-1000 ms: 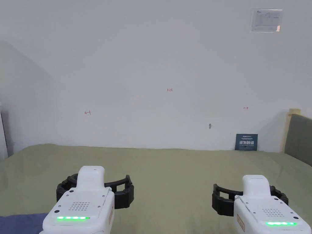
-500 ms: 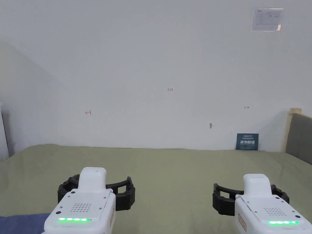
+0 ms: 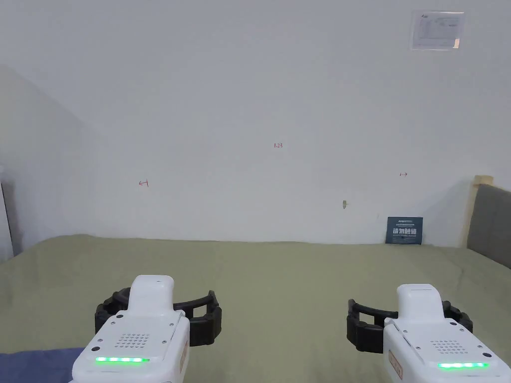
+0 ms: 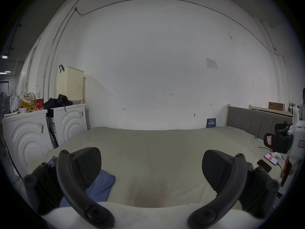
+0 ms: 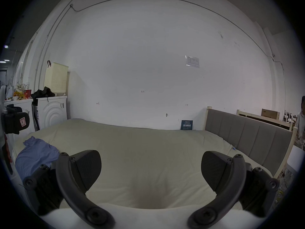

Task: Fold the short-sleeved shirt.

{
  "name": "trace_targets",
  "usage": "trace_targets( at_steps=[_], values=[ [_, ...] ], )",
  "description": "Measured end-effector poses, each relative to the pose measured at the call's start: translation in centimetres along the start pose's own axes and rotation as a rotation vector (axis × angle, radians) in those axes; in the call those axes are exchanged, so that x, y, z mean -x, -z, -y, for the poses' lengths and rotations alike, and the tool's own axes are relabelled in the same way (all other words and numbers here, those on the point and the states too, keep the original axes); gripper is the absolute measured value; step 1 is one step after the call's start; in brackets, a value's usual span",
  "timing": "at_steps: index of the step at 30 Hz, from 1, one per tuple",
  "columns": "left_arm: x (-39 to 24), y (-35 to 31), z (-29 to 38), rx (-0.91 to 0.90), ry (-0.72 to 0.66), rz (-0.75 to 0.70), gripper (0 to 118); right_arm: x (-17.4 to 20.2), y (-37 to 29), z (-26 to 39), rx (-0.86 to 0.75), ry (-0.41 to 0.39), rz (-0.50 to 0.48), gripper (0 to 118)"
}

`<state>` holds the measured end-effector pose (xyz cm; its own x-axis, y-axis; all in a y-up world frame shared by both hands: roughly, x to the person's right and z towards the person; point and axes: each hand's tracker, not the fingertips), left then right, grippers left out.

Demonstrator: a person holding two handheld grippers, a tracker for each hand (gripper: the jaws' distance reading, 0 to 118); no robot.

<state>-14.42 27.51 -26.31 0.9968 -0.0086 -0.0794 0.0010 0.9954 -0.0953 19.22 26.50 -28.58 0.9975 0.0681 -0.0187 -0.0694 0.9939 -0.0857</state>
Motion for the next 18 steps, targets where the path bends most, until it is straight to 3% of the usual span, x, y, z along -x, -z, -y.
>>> trace_targets(
  at_steps=[18],
  values=[
    [0.38,-0.07,-0.13,0.000,-0.013,0.001,118,0.22,-0.11,-0.28,-0.007,-0.006,0.017,118]
  ],
)
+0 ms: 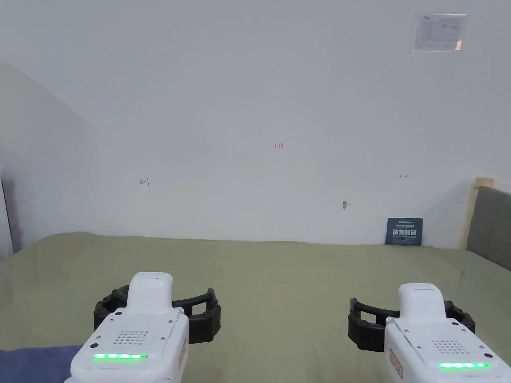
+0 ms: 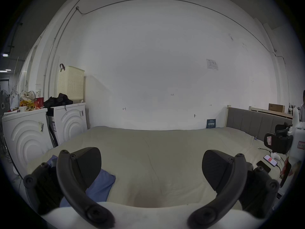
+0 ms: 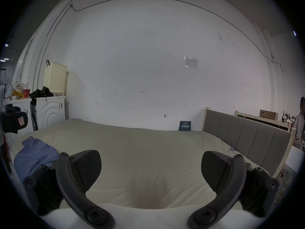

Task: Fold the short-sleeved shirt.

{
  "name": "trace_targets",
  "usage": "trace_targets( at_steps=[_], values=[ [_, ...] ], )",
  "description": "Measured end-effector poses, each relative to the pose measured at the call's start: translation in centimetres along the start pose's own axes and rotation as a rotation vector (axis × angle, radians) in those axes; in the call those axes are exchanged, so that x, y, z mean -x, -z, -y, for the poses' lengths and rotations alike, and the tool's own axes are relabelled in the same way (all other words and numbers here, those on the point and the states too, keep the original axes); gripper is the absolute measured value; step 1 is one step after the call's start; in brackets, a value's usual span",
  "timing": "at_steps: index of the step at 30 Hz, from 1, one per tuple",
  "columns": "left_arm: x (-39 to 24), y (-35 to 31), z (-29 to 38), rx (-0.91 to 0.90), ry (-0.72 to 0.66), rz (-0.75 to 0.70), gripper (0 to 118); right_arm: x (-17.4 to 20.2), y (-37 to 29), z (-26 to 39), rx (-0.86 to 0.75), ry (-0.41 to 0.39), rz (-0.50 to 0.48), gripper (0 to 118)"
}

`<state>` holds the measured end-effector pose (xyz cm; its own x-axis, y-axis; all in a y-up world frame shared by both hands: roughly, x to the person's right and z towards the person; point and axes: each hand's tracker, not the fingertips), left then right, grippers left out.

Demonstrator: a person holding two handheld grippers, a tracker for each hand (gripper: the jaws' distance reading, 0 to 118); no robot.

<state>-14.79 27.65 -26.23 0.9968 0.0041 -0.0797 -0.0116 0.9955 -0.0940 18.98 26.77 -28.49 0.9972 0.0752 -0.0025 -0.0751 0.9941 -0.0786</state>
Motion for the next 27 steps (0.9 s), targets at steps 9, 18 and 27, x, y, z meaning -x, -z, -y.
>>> trace_targets(
  at_steps=[9,18,27],
  values=[
    [0.10,0.26,-0.01,0.010,0.006,0.001,118,-0.22,0.33,0.20,0.019,0.005,0.015,118],
    [0.09,0.32,0.65,0.020,0.003,-0.008,118,-0.36,0.13,0.32,0.014,0.004,0.020,118],
    [-0.28,0.18,-0.22,-0.007,0.020,-0.005,118,-0.38,0.23,-0.09,0.007,0.019,0.019,118]
  ],
)
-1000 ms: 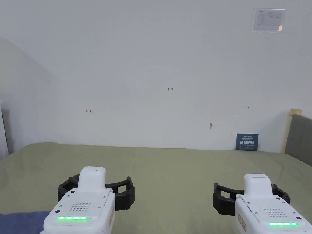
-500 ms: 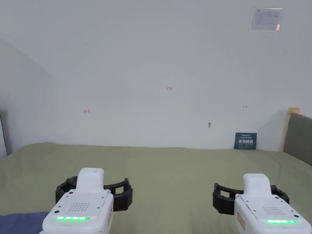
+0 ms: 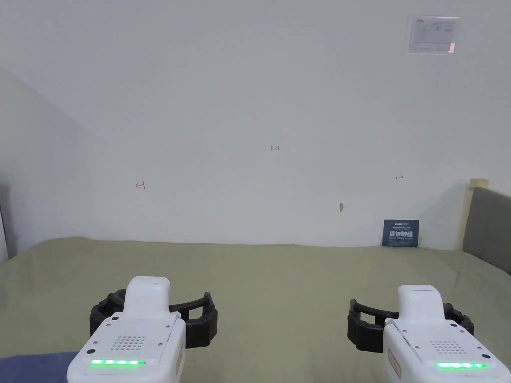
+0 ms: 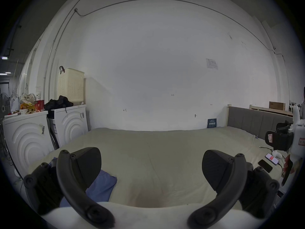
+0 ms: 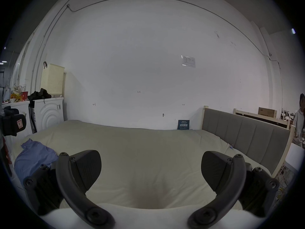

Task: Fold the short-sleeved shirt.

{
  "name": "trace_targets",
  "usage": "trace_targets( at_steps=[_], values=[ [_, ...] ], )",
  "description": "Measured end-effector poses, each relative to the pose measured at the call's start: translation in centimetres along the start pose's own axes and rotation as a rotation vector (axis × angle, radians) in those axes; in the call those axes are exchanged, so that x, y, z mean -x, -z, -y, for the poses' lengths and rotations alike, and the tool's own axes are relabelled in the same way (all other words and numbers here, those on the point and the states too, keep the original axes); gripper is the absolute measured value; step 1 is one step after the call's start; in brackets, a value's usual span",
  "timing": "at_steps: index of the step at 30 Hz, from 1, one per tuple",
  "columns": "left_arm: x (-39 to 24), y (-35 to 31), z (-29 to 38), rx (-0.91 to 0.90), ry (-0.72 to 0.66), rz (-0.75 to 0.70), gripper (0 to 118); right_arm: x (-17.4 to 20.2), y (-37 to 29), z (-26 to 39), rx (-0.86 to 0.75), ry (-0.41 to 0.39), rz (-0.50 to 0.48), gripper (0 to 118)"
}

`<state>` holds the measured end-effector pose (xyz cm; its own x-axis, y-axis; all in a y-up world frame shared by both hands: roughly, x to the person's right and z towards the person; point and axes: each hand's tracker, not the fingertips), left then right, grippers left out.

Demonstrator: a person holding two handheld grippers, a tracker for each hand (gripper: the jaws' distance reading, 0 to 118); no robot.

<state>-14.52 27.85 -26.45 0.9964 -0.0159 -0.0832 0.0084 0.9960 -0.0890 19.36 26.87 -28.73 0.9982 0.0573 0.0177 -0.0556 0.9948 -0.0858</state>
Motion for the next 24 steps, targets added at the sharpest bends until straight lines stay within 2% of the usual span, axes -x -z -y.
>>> trace_targets(
  at_steps=[24],
  values=[
    [0.59,-0.26,-0.17,-0.014,-0.016,-0.009,118,0.22,0.35,0.25,0.039,-0.004,-0.029,118]
  ],
)
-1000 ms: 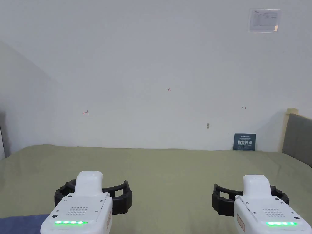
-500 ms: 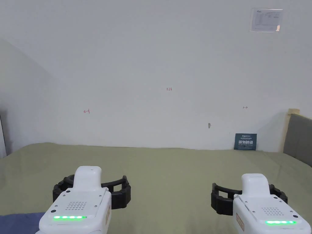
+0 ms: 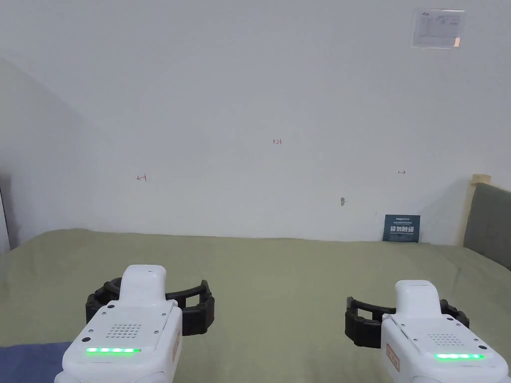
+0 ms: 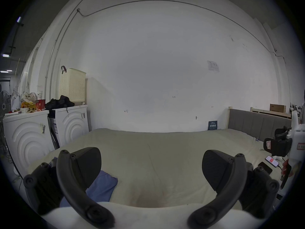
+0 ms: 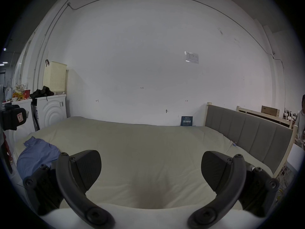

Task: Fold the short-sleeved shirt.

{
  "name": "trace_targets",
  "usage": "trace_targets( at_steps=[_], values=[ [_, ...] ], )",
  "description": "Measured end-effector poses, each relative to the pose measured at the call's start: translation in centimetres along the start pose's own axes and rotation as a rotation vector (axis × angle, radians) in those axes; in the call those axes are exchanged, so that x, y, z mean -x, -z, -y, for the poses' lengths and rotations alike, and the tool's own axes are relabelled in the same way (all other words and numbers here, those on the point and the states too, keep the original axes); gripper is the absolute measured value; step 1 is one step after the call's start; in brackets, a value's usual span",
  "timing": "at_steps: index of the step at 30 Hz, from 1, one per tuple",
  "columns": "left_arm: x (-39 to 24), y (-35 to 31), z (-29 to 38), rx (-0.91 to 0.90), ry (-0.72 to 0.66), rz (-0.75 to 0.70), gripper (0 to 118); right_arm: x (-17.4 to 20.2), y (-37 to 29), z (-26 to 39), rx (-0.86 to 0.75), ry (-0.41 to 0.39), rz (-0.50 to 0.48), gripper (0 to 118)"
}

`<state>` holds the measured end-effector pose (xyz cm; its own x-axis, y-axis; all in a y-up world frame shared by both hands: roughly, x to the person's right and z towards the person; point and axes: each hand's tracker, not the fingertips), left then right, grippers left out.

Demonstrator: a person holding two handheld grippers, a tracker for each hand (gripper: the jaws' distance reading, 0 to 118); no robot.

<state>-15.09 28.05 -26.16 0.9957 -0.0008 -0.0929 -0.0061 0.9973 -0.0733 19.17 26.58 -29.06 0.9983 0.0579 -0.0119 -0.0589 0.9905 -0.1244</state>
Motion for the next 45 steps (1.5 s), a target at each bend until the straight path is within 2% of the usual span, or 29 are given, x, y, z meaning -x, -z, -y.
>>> trace_targets(
  at_steps=[3,9,33,34,35,36,37,38,39,40,41,43,45],
  values=[
    [-0.1,0.1,0.1,0.002,0.007,0.006,118,-0.1,0.7,0.2,0.065,0.021,-0.031,118],
    [-0.4,0.1,0.6,0.014,0.020,0.010,118,0.3,0.2,0.4,0.014,-0.007,-0.008,118],
    [-0.3,0.9,0.0,-0.001,0.015,0.000,118,-0.7,0.1,-0.5,0.000,-0.009,-0.005,118],
    [-0.3,0.8,-0.1,-0.001,0.020,0.004,118,-0.8,0.1,-0.6,0.002,-0.004,-0.002,116],
    [-0.4,0.7,-0.2,-0.002,0.029,0.012,118,-0.9,0.1,-0.6,0.008,0.005,0.003,107],
    [-0.4,0.6,-0.2,-0.003,0.034,0.015,117,-1.0,-0.1,-0.6,0.013,0.011,0.003,85],
    [-0.5,0.4,-0.2,-0.007,0.035,0.015,107,-1.1,-0.3,-0.5,0.013,0.014,0.005,32],
    [-0.7,0.3,-0.1,-0.007,0.040,0.012,77,-1.1,-0.3,-0.4,0.013,0.009,0.009,1],
    [-0.8,0.2,0.0,-0.013,0.048,0.009,15,-1.1,-0.1,-0.1,0.023,-0.003,0.027,0],
    [-1.1,0.2,0.2,-0.028,0.070,-0.009,0,-1.1,-0.4,0.1,0.027,-0.017,0.072,0],
    [-1.3,0.4,0.5,0.005,0.110,-0.080,0,-1.0,-0.6,0.1,0.020,-0.004,0.046,0],
    [-1.4,0.0,0.3,-0.032,0.061,-0.042,0,-1.3,-0.5,0.3,0.050,0.023,0.016,0],
    [-1.0,0.4,0.5,-0.008,0.052,-0.036,0,-0.9,-0.7,0.2,0.048,0.009,0.024,0]
  ],
)
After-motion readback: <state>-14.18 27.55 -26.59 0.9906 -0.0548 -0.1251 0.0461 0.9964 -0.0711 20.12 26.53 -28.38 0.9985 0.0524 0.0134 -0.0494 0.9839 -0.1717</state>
